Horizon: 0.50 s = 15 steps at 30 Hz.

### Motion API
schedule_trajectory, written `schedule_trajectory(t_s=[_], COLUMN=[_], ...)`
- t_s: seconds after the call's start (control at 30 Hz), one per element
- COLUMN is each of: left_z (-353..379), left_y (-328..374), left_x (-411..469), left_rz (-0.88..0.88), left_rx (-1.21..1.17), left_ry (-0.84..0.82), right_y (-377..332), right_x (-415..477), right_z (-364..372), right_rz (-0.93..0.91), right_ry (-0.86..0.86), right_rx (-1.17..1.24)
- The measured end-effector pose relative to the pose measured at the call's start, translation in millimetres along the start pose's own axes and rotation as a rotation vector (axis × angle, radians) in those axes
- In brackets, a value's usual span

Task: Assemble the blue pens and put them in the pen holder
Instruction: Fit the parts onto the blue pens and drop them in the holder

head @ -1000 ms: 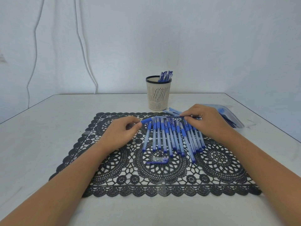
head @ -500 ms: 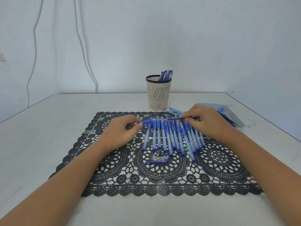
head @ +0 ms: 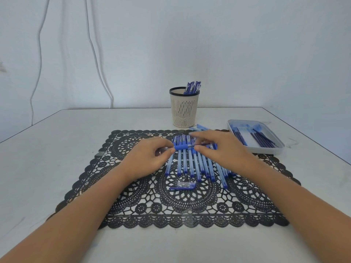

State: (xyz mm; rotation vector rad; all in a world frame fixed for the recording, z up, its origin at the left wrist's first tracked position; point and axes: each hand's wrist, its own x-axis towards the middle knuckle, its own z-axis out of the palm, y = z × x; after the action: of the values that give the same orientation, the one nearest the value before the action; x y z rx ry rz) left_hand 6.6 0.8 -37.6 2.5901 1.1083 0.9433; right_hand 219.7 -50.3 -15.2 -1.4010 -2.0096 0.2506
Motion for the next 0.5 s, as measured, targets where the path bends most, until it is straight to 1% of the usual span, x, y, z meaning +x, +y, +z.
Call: schedule_trajectory(t_s=[0.07, 0.17, 0.27, 0.5], left_z=[-0.4, -1.7, -2.3, 1.2], left_y=[0.6, -0.8, -0.3, 4.3], left_x=[0.0, -0.2, -0.6, 0.6], left_rz=[-0.018, -0.054, -0.058, -0.024], left_rx=[-0.018, -0.058, -0.093, -0.058], left_ry=[0.016, 0.024, 0.034, 0.016], right_y=[1.8, 6.5, 6.8, -1.0], right_x=[-0.3, -0.5, 0.0, -0.8], right_z=[-4.5, -10.1, -11.0, 3.5], right_rz=[0.096, 0.156, 0.147, 0.090], right_ry=[-0.019, 0.043, 0.059, 0.048], right_rx=[0.090, 0.165, 0.154, 0.157])
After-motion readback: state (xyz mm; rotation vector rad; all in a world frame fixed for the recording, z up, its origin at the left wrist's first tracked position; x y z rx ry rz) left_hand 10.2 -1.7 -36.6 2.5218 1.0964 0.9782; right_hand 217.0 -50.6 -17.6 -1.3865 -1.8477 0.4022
